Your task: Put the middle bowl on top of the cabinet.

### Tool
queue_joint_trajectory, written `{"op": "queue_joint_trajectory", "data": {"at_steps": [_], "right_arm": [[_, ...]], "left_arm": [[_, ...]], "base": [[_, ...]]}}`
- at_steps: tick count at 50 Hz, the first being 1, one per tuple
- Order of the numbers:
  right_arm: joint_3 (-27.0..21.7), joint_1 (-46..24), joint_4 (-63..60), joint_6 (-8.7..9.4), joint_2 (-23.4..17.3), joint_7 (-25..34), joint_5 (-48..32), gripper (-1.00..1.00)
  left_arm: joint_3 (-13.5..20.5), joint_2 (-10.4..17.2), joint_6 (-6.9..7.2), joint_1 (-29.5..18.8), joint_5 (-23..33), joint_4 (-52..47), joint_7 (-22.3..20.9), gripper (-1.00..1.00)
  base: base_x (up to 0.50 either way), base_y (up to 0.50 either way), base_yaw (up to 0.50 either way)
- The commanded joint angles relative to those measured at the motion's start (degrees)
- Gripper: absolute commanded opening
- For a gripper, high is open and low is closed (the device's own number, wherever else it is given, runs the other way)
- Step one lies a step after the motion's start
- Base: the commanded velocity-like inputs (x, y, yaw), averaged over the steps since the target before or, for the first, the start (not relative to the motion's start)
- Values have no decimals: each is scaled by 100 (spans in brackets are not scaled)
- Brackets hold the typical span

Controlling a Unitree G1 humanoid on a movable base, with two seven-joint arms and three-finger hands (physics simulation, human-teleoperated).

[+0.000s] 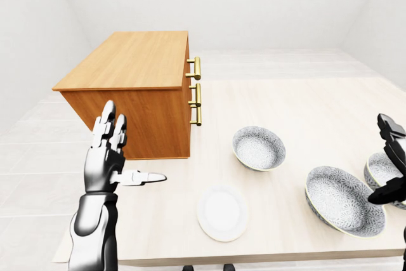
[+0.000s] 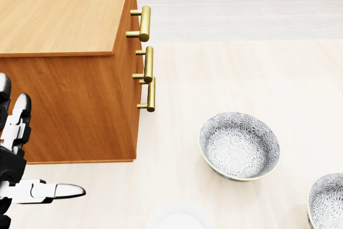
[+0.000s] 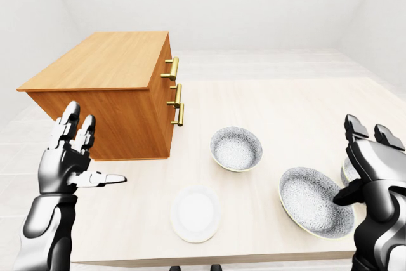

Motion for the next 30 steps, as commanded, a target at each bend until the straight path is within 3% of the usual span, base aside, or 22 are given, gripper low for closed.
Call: {"op": "queue_joint_trajectory", "data": {"at_steps": [1,5,9,16,30], "right_arm": [[-94,-74,462,0,-55,-290,-468,100],[-11,-13,787,0,-19,-689,-522,100],[103,-30,1451,0,-50,-1505,-775,100],[182,99,2195,0,-209,-2176,-756,100],[-158,460,1805,0,-195,-1928,-642,100]], "left_arm": [[-72,35,0,-67,-3,37,61,100],[-84,27,0,-23,-2,-3,61,100],[-97,9,0,23,-25,-75,41,100],[-128,-25,0,87,-52,-335,50,100],[-182,-52,0,76,32,-416,103,100]], "base": [[0,0,0],[0,0,0],[0,0,0],[0,0,0],[0,0,0]]}}
